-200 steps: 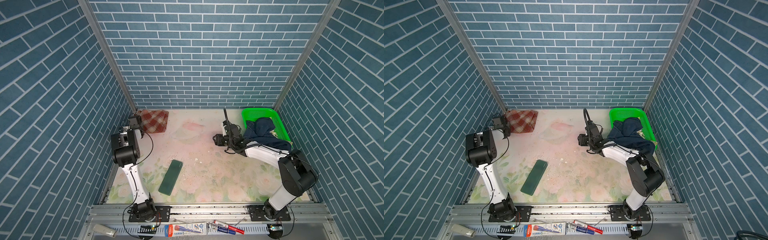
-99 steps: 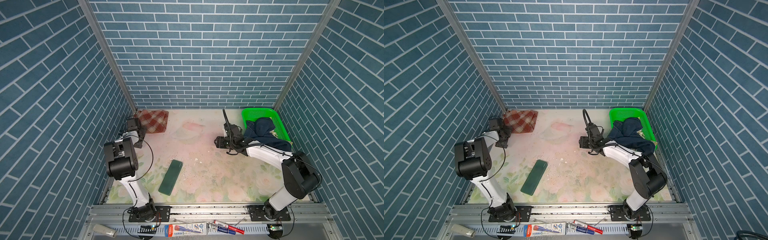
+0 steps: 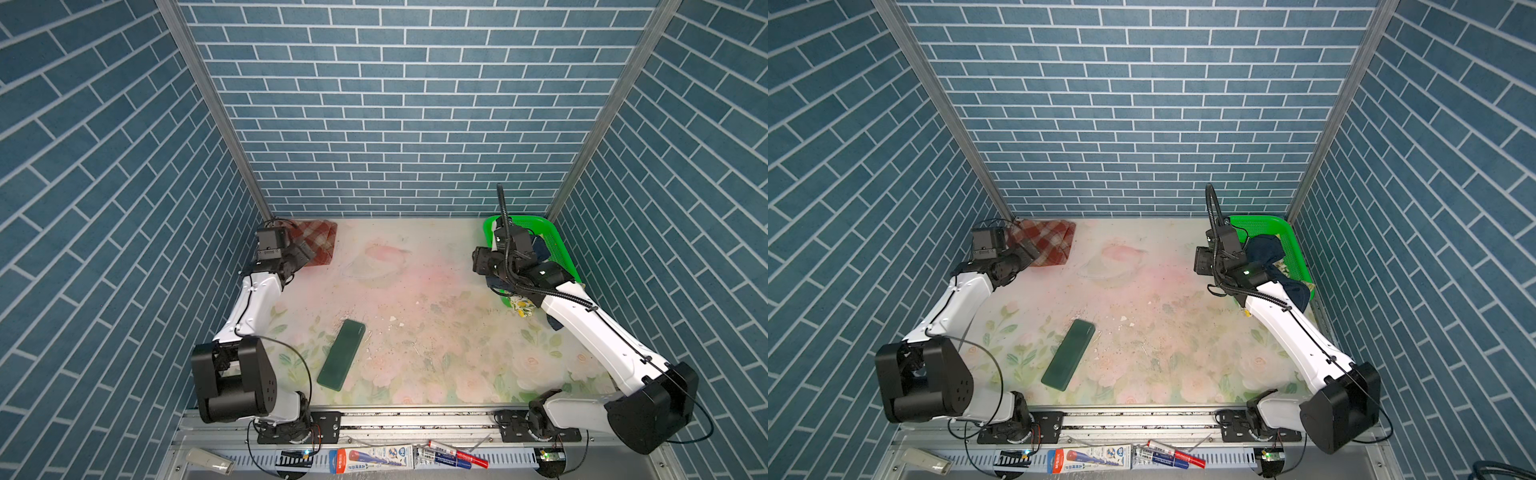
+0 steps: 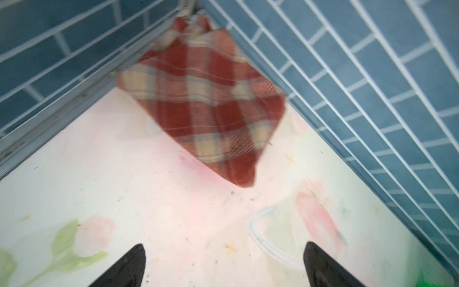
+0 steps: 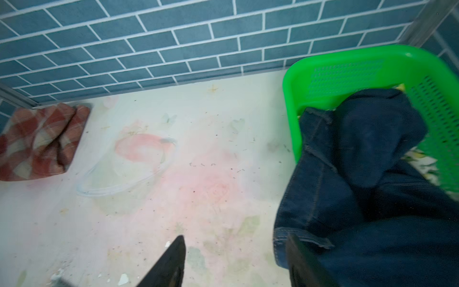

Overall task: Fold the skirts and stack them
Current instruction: 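Set the skirt down and open the left gripper while the right reaches to the basket, then grasp the dark denim garment in the green basket with the right gripper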

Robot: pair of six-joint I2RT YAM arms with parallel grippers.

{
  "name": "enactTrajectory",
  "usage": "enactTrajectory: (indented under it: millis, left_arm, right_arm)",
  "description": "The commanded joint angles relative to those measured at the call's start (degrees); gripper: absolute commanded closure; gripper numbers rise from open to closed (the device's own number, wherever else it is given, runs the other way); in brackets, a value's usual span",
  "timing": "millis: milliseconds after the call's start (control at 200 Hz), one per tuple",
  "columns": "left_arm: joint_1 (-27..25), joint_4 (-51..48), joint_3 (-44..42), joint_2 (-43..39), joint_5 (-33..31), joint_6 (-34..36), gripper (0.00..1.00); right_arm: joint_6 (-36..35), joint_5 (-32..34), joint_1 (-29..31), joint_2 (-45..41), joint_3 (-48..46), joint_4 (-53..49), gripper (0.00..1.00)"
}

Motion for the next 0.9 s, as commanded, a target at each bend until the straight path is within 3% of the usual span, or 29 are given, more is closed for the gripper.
enactTrajectory:
  millis: [0,150,250,385,575,620,655,720,760,895]
  left_arm:
    - [-6.75,-8.63,5.75,0.3,0.63,12.57,0.01]
    - [-13.98,-11.58,11.3,3.86,4.57,17.94,0.01]
    - [-14.37,-9.66,9.94,3.63,10.11,16.67,0.01]
    - [-14.38,-7.02,6.38,1.34,12.41,15.45,0.01]
    - [-14.38,-6.71,5.35,0.65,13.37,14.93,0.02]
    - [-14.38,-6.49,5.21,0.47,13.64,14.89,0.02]
    - [-14.38,-6.31,5.05,0.38,13.95,14.83,0.03]
    - [-14.38,-6.34,5.15,0.3,14.1,14.83,0.03]
    - [-14.38,-6.43,5.17,0.07,14.1,14.76,0.03]
    - [-14.29,-6.1,4.8,-1.06,14.09,15.03,0.03]
  right_arm:
    - [-7.34,7.01,0.08,0.71,2.84,-12.03,0.36]
    - [-8.89,7.15,0.28,3.32,3.05,-14.58,0.36]
    - [-9.74,7.85,0.3,6.94,3.48,-14.51,0.36]
    - [-10.39,9.88,0.27,12.27,4.39,-12.81,0.35]
    - [-11.83,19.41,0.33,21.47,8.23,-14.14,0.37]
    - [-12.37,21.34,0.27,22.6,8.91,-13.94,0.43]
    - [-12.75,22.13,0.21,23.44,9.75,-14.63,0.53]
    - [-13.16,24.17,-0.12,24.33,11.64,-16.37,0.86]
    - [-13.46,24.77,-0.44,24.2,12.54,-17.21,1.0]
    - [-13.74,24.43,-2.45,19.53,13.59,-17.8,1.0]
